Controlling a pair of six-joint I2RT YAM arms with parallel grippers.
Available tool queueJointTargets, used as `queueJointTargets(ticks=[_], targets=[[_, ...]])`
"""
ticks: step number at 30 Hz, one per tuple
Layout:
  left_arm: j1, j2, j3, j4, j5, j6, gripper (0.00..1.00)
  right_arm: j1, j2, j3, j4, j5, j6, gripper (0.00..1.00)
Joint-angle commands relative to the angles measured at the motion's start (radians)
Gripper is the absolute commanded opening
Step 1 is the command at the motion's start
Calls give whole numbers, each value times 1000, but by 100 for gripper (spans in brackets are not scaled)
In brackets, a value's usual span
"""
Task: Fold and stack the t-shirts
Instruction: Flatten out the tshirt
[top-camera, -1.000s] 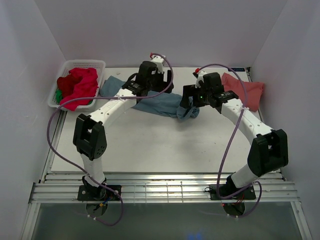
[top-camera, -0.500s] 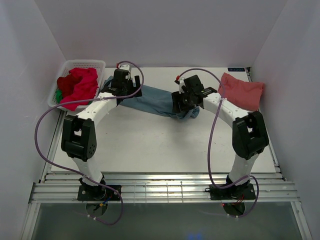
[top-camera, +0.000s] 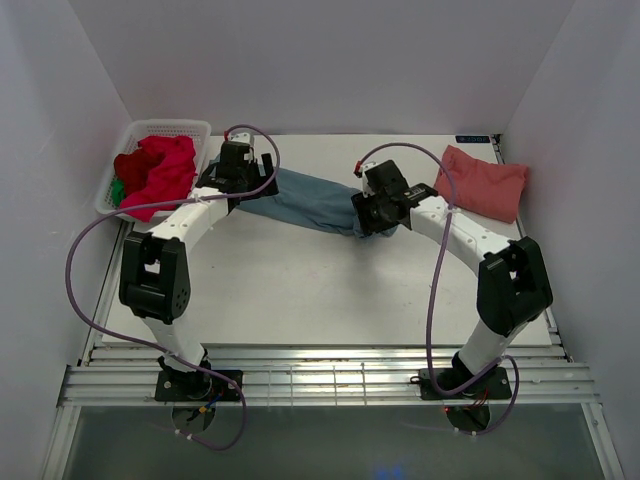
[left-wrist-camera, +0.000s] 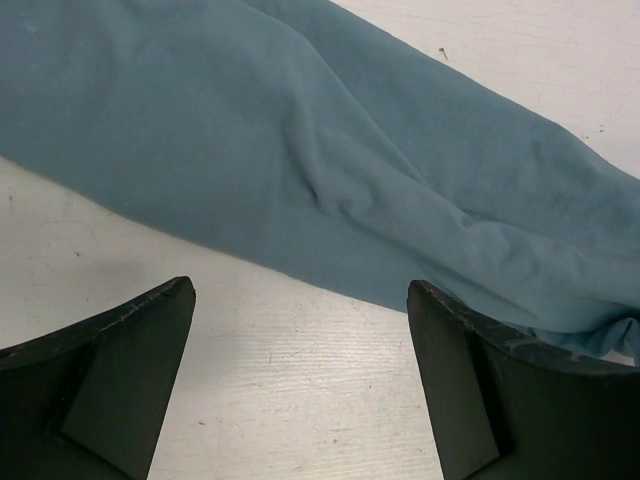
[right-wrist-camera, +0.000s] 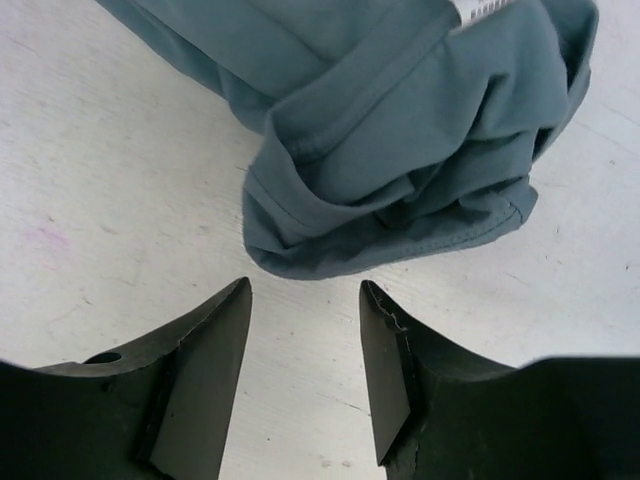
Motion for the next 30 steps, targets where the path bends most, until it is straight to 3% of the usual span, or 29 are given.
queueJointTargets(ticks=[1,8,22,23,24,25,30], targets=[[14,-77,-8,21,11,3,97,-4,13,-33,-7,63,-35,53],[45,-105,-38,15,14,7,97,-2,23,-82,112,61,-82,52],[59,-114,-97,27,20,12,97,-2,103,-11,135,77,-78,47],[59,-111,-100,29,19,12,97,-2,114,-8,135,80,-79,42],[59,-110,-101,30,20,12,97,-4,135,0,137,84,-78,22],[59,-110,-103,30,19,10,97,-4,143,3,139,93,-78,8],[67,-96,-106,33,19,12,97,-4,149,27,180,60,-73,8]])
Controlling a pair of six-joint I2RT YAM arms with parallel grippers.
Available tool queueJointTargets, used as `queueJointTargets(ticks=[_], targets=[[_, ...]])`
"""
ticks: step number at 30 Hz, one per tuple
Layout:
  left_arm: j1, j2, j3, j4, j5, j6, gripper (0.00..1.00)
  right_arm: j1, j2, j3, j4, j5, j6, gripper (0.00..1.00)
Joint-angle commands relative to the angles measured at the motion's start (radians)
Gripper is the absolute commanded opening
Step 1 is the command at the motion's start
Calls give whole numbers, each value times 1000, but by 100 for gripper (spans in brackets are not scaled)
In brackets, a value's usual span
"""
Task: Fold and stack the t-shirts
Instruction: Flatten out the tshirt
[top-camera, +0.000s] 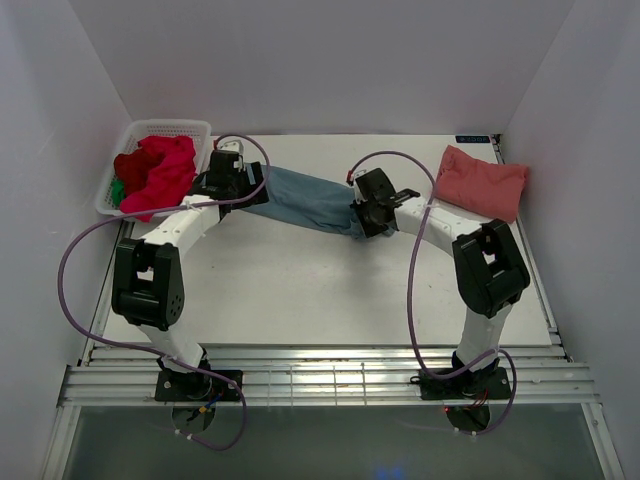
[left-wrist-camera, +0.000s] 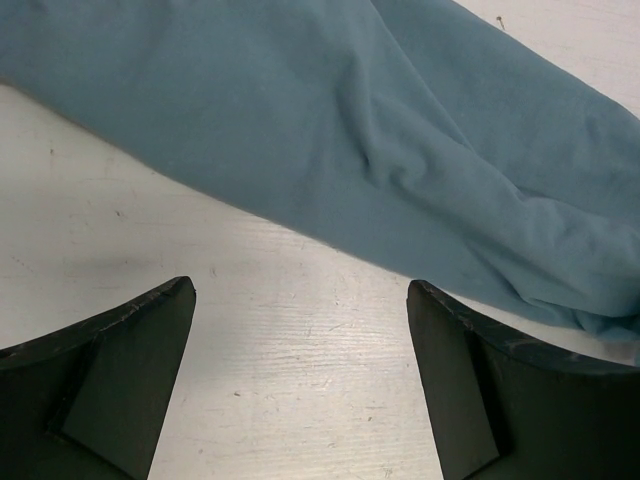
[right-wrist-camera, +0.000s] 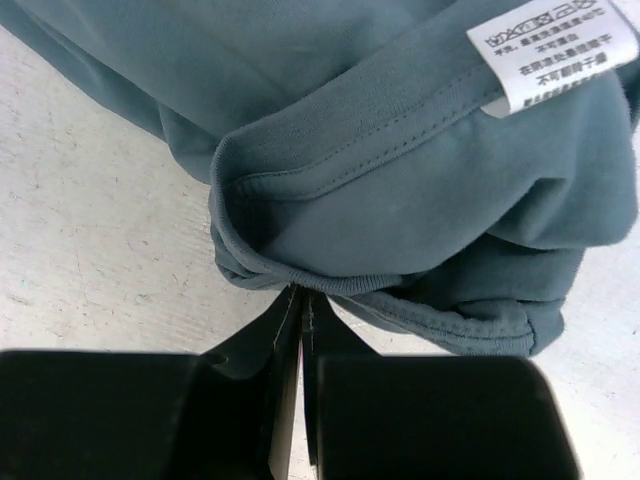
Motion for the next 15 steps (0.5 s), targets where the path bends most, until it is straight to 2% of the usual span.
queueJointTargets(ticks=[1,4,15], targets=[[15,-38,-4,25,5,5,97,-1,-6,72,49,-12,-4,8],[18,-29,-10,29,8,3,97,-2,-11,126,28,-24,-14,8],[24,20,-13,49,35,-18,96,-1,-23,667,-249,-43,-13,8]])
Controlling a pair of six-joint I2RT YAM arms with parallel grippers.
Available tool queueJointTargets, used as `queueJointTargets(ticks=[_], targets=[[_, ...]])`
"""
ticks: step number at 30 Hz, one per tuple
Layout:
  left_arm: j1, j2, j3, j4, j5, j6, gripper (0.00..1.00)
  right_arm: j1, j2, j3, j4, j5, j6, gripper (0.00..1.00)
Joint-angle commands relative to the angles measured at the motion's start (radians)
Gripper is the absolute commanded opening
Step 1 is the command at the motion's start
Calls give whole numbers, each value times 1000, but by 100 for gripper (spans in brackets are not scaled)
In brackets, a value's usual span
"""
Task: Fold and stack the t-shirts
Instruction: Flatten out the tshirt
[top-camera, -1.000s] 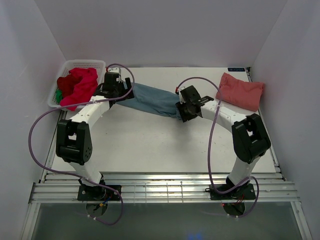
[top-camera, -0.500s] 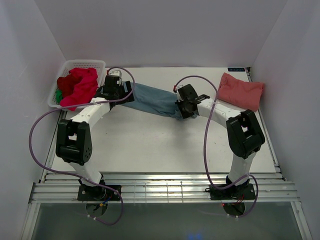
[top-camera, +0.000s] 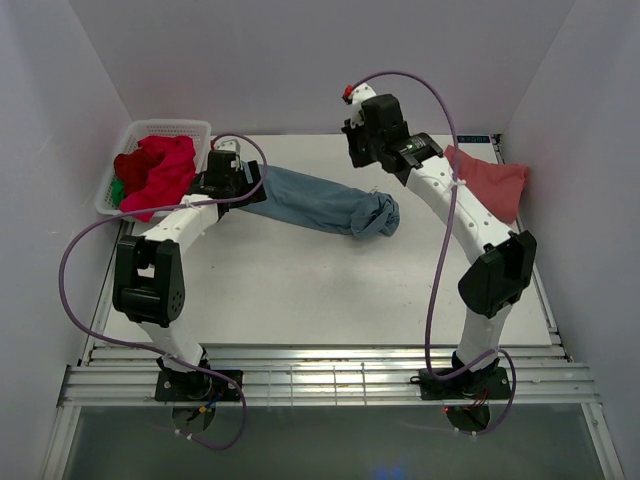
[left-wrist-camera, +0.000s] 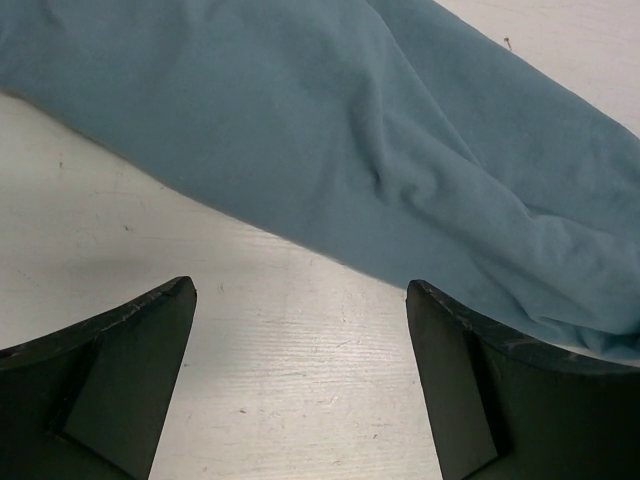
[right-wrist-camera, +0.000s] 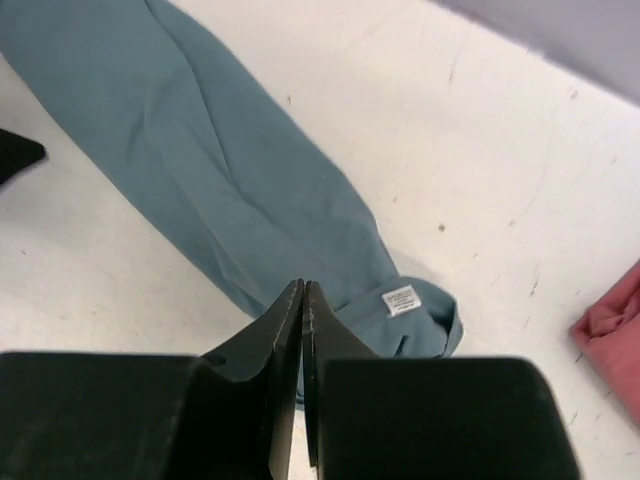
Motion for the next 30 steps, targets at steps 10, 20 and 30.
queueJointTargets(ticks=[10,20,30], targets=[[7,27,-13,21,52,-21,96,-2,-42,-167,-153,127,-55,71],[7,5,-28,21,52,-18,96,-5,16,-281,-61,135,34,54],[10,-21,-50,16,39,-10,96,-13,82,-325,-29,126,47,53]])
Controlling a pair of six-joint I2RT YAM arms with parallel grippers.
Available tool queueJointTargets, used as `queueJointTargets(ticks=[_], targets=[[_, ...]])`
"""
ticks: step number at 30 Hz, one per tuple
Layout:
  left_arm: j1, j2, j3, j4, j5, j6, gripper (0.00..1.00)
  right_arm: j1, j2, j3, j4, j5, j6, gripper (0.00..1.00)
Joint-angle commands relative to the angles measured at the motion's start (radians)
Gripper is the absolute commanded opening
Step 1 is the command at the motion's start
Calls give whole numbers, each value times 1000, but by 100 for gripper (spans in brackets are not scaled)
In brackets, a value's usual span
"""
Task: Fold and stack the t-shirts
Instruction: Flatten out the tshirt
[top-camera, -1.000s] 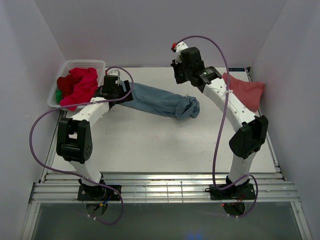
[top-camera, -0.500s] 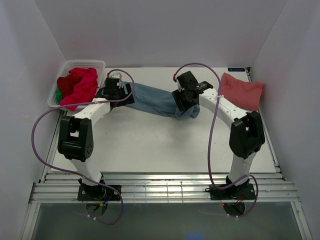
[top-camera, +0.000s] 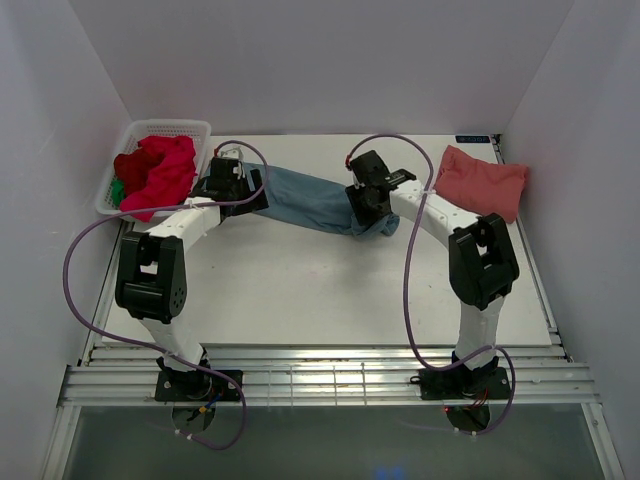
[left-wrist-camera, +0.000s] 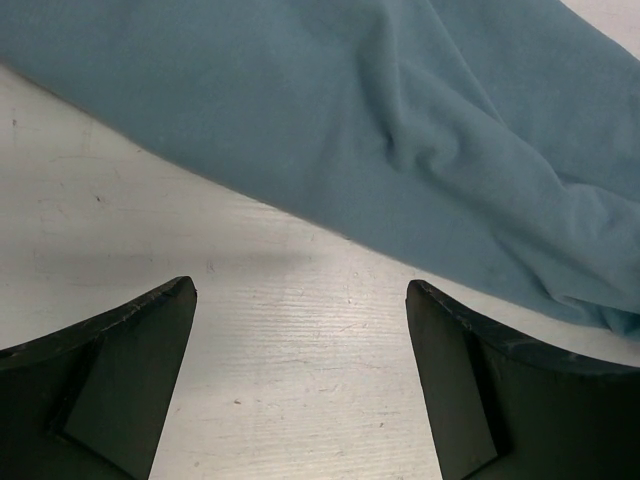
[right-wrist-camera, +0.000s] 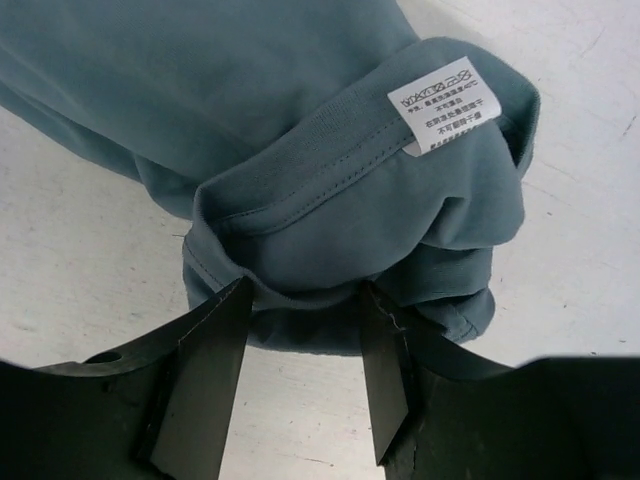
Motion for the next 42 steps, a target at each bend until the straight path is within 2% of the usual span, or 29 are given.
queueJointTargets(ticks=[1,9,11,17,21,35,40,41,42], targets=[[6,-62,-17,14,-2,4,96,-6,15,-25,29,8,20,53],[12,-58,-19,17,-1,2,96,-6,-35,-95,29,25,22,55],[12,-48,-13,19,5,1,96,-5,-28,-114,52,8,20,53],[12,-38,-3,14,10,4,96,-10,21,-96,118,-133,20,51],[12,-47,-17,13,4,5,96,-6,47,-21,89,-211,25,51],[14,-33,-11,20,-5,11,96,-6,50,-102,86,-231,11,51],[18,-36,-17,19,-13,11,96,-6,83,-106,92,-222,8,42],[20,-38,-22,19,-13,11,96,-6,88,-106,93,-222,6,31],[20,-39,-23,20,-14,13,96,-6,93,-105,96,-227,3,26]])
